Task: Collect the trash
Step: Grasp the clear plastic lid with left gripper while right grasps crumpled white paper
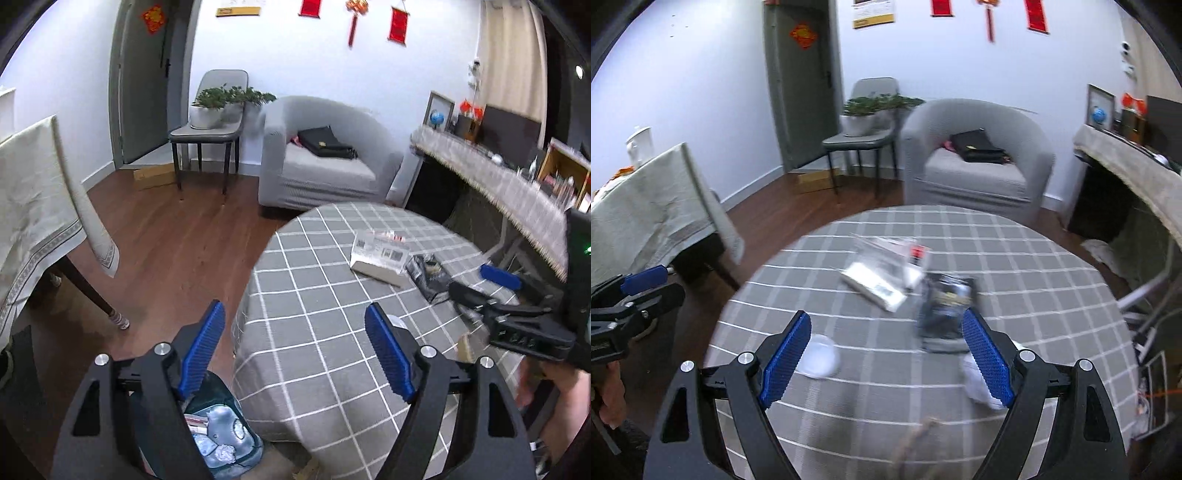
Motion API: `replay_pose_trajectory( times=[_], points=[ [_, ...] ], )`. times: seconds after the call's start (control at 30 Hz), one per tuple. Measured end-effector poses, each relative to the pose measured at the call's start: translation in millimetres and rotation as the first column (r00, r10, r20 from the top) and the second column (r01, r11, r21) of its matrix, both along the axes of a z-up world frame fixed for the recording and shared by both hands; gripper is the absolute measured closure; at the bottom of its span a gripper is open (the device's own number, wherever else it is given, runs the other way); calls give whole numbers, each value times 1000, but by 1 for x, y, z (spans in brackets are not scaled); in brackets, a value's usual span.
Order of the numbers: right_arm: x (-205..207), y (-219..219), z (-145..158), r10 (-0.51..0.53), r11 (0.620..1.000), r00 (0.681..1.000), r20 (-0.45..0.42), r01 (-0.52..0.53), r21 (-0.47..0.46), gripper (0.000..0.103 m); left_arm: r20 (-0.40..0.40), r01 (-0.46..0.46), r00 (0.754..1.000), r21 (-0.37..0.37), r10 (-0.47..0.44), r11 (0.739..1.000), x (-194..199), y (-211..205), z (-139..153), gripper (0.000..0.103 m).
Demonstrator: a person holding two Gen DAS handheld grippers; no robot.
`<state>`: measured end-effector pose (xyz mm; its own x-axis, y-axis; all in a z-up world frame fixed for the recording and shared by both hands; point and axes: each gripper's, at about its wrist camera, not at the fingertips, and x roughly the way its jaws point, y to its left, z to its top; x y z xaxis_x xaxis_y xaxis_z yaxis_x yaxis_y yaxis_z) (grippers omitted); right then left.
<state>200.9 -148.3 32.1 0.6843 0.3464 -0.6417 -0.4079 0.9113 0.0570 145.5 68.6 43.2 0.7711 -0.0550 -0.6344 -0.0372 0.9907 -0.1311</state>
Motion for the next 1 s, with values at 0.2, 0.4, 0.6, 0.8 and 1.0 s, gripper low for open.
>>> replay_pose_trajectory(
  times=[0.2,0.4,0.6,0.8,1.0],
  points=[
    [3,-35,-11,-54,999,998,-16,54,-5,18,-66,102,993,16,-101,995,23,-45,-22,23],
    [10,-58,-26,-74,997,996,-50,74,-9,18,-133,170,979,111,-154,979,41,-85,-50,23],
    [13,-73,-40,-72,997,993,-95,72,2,18,-175,196,969,101,-176,975,54,-95,-73,23],
    [18,-78,-41,-76,995,989,-124,83,50,18,-166,199,969,74,-185,977,59,-101,-75,34],
    [27,-73,-45,-86,995,987,-137,91,36,18,-152,173,976,99,-157,980,59,-101,-74,60]
  ],
)
